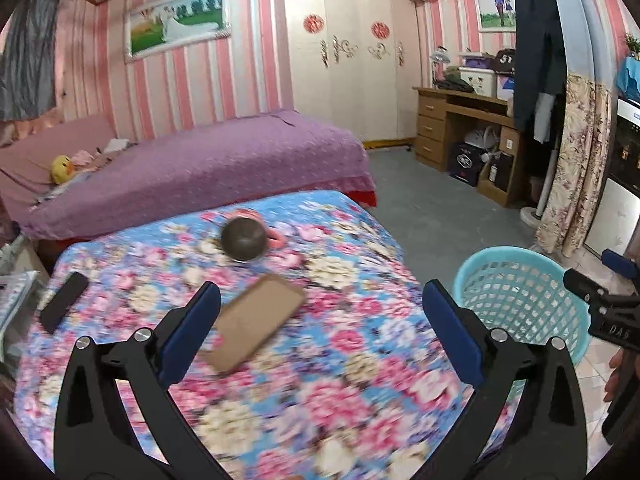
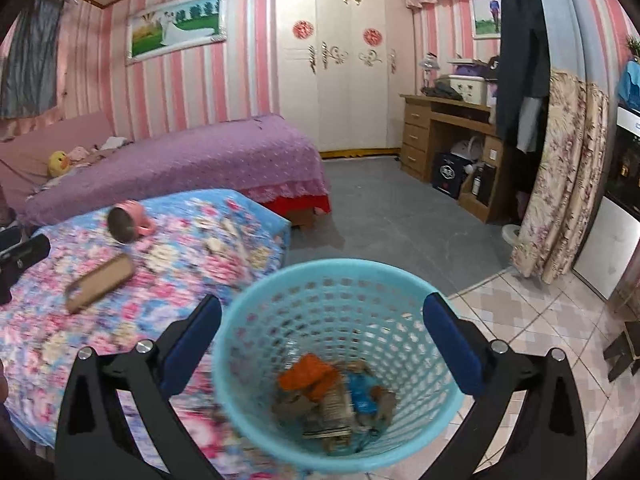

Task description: Collect trash

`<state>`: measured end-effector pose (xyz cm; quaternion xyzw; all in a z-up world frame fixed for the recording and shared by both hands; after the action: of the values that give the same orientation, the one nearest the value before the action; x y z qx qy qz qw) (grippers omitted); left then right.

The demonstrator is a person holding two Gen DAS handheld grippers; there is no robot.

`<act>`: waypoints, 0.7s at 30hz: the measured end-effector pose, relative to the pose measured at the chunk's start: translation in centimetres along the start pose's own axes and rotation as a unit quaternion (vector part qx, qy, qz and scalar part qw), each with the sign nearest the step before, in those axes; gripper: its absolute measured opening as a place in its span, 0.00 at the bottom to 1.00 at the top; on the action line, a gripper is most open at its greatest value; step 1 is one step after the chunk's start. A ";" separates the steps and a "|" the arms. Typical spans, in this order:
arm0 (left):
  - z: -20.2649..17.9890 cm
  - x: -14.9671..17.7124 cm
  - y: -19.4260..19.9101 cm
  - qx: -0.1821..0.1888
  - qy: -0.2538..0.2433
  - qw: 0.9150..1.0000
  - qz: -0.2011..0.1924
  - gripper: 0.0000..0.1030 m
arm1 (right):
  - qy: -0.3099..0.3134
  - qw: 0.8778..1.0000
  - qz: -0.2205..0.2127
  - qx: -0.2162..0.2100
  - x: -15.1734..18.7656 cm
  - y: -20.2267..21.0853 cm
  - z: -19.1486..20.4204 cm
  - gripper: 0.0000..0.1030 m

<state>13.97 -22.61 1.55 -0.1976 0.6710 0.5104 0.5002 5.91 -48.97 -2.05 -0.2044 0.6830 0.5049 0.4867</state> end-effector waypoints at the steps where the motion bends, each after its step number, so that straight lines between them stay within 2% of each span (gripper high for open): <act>1: 0.7 0.0 1.1 -0.008 0.000 1.000 -0.008 0.95 | -0.001 1.000 -0.003 -0.004 -0.2 0.7 0.6 0.96; 10: 5.0 1.9 7.7 -0.042 0.023 0.998 -0.040 0.95 | 0.020 0.998 -0.045 -0.041 -1.1 6.6 6.8 0.96; 21: 8.5 6.2 11.0 -0.061 0.066 0.995 -0.047 0.95 | 0.060 0.992 -0.075 -0.085 1.1 10.0 13.8 0.96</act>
<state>6.85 -9.17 1.70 -0.2926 0.6601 0.5125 0.4648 3.99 -32.43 1.68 -0.3253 0.6485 0.5098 0.4624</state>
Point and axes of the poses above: each gripper's, at about its wrist camera, not at the fingertips, and y roughly against the way its jaws point, z to its left, x to its underside, the point moved 6 cm from there along -y, roughly the way its jaws point, and after that the axes turned 7 degrees about x, right-handed, at the moved point
